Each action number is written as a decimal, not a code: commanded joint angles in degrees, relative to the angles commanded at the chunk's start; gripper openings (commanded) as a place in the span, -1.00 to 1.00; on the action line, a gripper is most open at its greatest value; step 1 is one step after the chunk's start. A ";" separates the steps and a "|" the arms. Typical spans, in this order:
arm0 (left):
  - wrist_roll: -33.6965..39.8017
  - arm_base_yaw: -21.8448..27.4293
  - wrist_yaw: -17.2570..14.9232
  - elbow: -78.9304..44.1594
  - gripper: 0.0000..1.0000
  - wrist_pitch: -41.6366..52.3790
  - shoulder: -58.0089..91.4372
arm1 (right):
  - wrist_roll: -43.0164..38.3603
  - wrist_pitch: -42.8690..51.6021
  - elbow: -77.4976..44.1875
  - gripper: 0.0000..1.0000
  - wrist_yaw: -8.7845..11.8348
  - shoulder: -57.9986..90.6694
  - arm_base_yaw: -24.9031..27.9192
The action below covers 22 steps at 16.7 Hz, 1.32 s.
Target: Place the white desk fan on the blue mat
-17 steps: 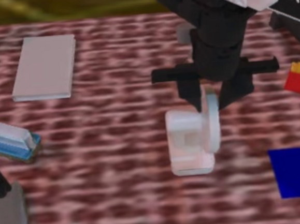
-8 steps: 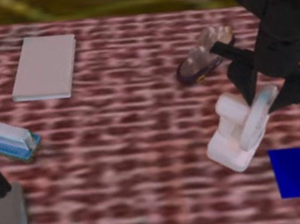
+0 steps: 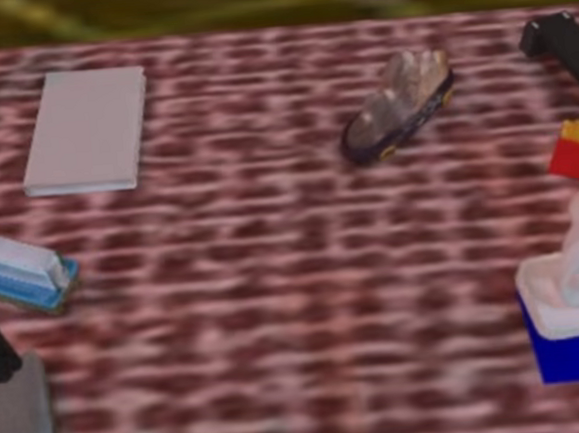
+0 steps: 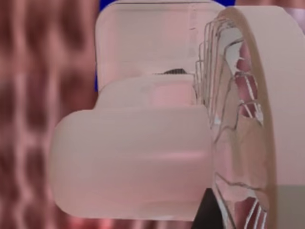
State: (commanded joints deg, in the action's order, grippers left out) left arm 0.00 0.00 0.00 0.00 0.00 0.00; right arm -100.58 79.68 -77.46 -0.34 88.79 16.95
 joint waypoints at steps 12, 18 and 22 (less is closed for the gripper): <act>0.00 0.00 0.00 0.00 1.00 0.00 0.00 | -4.40 -6.67 8.41 -1.00 0.03 -2.54 -2.07; 0.00 0.00 0.00 0.00 1.00 0.00 0.00 | -4.43 -8.54 10.24 -0.85 0.04 -2.26 -2.14; 0.00 0.00 0.00 0.00 1.00 0.00 0.00 | -4.43 -8.54 10.24 -0.25 0.04 -2.26 -2.14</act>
State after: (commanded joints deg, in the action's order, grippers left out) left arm 0.00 0.00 0.00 0.00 0.00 0.00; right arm -105.01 71.15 -67.22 -0.30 86.52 14.81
